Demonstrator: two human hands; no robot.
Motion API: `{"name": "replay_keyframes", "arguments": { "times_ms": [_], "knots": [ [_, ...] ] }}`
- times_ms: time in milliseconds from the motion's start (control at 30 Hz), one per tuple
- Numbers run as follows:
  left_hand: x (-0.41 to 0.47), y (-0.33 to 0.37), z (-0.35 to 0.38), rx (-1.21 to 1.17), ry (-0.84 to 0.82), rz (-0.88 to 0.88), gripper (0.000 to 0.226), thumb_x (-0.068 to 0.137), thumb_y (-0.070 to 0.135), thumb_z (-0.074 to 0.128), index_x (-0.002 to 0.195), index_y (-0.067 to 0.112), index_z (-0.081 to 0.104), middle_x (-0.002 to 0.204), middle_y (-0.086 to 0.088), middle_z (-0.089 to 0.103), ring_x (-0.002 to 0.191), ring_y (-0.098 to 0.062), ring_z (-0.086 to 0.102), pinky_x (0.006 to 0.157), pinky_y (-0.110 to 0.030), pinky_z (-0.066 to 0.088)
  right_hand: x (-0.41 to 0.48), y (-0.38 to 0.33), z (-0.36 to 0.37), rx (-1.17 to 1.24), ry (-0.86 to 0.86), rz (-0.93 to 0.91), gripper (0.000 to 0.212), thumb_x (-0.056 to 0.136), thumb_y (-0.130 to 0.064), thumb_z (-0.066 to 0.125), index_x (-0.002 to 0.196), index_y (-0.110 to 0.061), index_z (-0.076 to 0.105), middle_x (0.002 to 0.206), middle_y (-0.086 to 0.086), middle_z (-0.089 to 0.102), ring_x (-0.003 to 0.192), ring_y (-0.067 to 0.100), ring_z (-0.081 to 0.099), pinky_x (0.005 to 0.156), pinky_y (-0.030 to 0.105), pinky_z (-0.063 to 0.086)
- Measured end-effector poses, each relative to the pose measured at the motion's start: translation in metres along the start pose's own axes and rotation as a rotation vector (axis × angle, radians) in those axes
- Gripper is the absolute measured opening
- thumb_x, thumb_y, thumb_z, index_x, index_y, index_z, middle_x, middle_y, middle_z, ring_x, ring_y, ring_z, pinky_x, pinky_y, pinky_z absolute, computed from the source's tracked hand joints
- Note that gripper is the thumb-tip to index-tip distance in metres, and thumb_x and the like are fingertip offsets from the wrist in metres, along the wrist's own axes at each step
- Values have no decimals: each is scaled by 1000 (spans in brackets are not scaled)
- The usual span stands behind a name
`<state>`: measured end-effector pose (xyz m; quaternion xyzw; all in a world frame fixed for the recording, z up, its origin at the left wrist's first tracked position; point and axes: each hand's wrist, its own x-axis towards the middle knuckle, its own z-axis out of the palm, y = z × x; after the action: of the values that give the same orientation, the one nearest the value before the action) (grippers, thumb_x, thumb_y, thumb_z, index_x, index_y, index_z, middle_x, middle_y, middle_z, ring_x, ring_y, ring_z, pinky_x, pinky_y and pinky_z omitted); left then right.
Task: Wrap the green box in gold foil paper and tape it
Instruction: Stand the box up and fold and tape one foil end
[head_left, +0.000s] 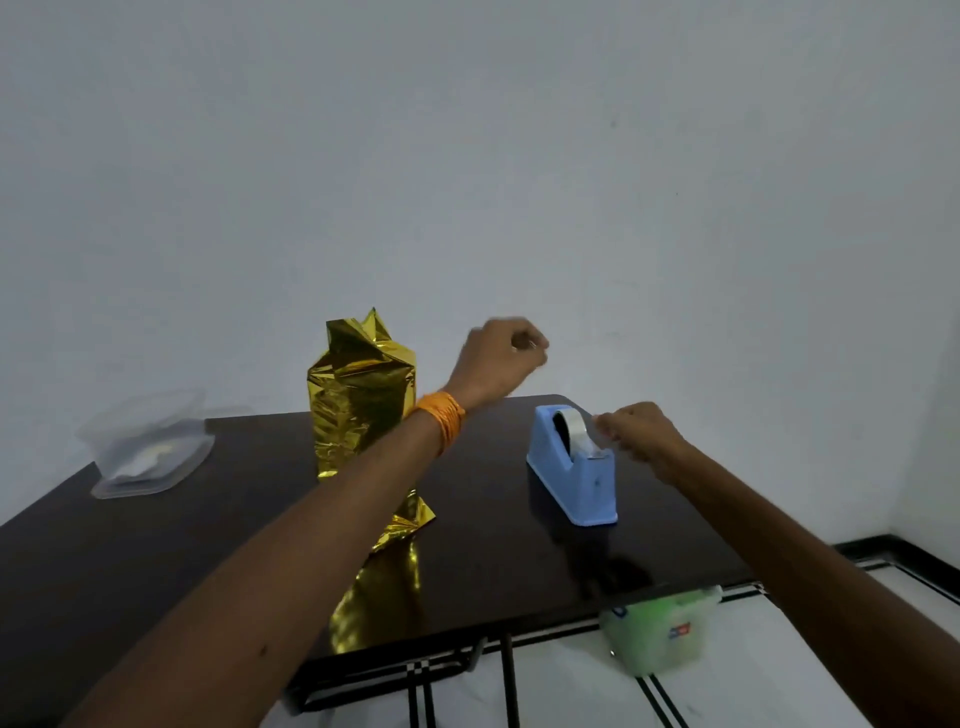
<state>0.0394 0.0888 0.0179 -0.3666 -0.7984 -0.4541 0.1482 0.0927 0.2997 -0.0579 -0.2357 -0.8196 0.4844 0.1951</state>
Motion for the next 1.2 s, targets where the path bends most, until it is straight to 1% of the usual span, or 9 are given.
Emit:
{"name": "replay_keyframes", "arguments": {
  "times_ms": [133,233,333,400,533,700,867,967,1200],
  "knots": [
    [-13,-23,53,71,-182,-137,23,82,19,69,104,14,72,104,-3,70,100,-19,64,87,-34,54,-2,13,7,110,-129,140,24,91,-23,69,78,-5,58,73,10,50,55,14,38,48,22,31],
    [-22,-38,83,139,-311,-184,36,80,23,74,113,11,67,106,-6,68,100,-22,64,86,-38,54,-2,17,10,224,-134,193,23,89,-14,70,76,-6,54,68,10,48,50,13,40,39,18,32],
    [-27,-48,107,154,-376,-202,45,79,37,78,114,11,64,107,-6,67,97,-22,63,80,-36,52,-5,14,6,286,-166,223,24,88,-3,69,69,-4,54,47,3,50,32,8,42,32,16,32],
    [-29,-53,118,149,-369,-196,42,77,39,80,100,8,66,101,-10,68,90,-24,63,72,-35,48,-8,9,5,260,-169,208,23,87,-1,69,68,-3,57,41,0,53,29,6,43,32,15,31],
    [-32,-59,126,101,-280,-171,34,72,30,86,81,8,62,83,-9,61,74,-22,53,59,-30,39,0,0,8,174,-114,102,25,89,-10,71,68,-6,58,62,4,54,43,9,42,34,17,31],
    [-35,-63,128,95,-229,-152,39,70,30,87,87,0,68,82,-7,59,73,-20,52,62,-30,40,8,0,12,55,-37,15,25,81,-15,80,65,-4,64,57,2,54,48,12,41,46,24,31],
    [-35,-62,130,106,-208,-151,37,69,32,87,78,5,63,78,-6,58,70,-20,51,60,-30,41,-6,14,3,162,-26,2,28,80,-14,80,59,-4,65,49,1,55,45,13,31,44,25,27],
    [-37,-61,130,102,-200,-144,35,70,31,87,75,10,60,77,-4,59,68,-18,51,51,-23,34,-18,27,4,217,-21,7,22,80,-10,80,65,1,67,46,-2,55,42,11,37,44,24,27],
    [-40,-61,130,71,-188,-148,33,71,30,86,80,6,66,79,-5,61,71,-17,52,53,-20,35,-27,47,4,222,-14,-12,22,80,-13,81,76,8,72,57,6,63,42,11,38,41,22,27]
  ]
}}
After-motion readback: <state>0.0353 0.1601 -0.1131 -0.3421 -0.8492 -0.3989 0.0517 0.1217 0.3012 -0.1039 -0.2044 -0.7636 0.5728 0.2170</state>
